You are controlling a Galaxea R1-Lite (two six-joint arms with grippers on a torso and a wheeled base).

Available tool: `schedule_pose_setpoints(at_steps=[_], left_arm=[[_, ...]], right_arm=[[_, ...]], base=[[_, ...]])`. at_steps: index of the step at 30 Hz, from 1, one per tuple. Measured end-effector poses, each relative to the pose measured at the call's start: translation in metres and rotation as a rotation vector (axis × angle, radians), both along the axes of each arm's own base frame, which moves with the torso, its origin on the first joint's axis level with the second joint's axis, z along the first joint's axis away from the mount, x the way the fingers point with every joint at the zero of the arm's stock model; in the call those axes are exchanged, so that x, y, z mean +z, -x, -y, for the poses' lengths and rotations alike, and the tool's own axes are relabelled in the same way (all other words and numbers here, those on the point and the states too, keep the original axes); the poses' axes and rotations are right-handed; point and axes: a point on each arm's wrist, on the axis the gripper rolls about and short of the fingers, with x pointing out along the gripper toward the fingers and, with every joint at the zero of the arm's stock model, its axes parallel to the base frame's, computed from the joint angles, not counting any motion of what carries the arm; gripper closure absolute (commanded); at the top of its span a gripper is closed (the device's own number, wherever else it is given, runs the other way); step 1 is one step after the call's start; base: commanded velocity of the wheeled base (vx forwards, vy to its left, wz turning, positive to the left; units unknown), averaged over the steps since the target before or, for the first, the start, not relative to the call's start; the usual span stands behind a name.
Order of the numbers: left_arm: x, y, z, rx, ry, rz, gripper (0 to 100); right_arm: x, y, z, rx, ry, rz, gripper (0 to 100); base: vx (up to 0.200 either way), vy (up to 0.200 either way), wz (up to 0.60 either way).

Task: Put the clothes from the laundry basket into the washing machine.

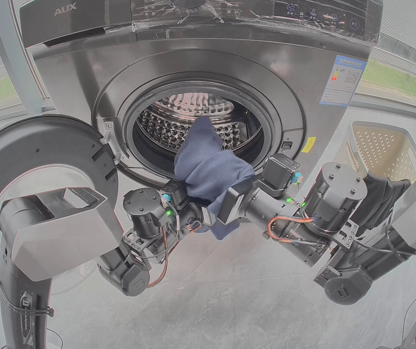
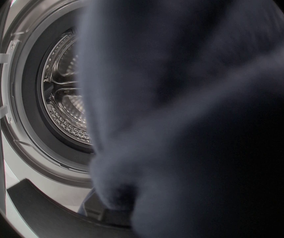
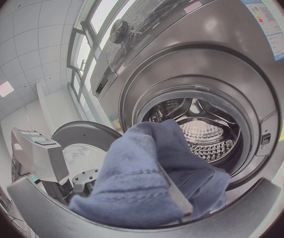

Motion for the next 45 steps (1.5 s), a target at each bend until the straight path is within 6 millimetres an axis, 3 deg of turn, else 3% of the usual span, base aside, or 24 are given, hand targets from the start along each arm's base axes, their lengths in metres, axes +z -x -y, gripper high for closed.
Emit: schedule_pose_setpoints(at_steps=[5,11,21,22,32,45], left_arm=[[0.010,0.000,-0.008,0.019,0.009,0.009,100],[0.027,0.015,-0.018,0.019,0.028,0.006,100],[0.050,0.038,-0.026,0.000,0.059,0.019,100],[0.052,0.039,-0.026,-0.001,0.066,0.021,100],[0.060,0.050,-0.031,0.004,0.079,0.019,100],[0.079,0.088,-0.051,-0.026,0.090,0.015,100]], right_arm=[[0.001,-0.010,0.023,-0.064,-0.004,-0.014,100],[-0.009,-0.019,0.044,-0.124,0.019,-0.053,100],[-0.035,-0.028,0.038,-0.128,0.056,-0.102,100],[-0.036,-0.029,0.037,-0.127,0.053,-0.099,0],[-0.042,-0.016,0.032,-0.088,0.077,-0.111,0],[-0.074,0.058,0.054,0.095,0.296,-0.218,0]], base=[[0.000,0.000,0.00],[0.000,0.000,0.00],[0.000,0.000,0.00],[0.000,0.000,0.00],[0.000,0.000,0.00],[0.000,0.000,0.00]])
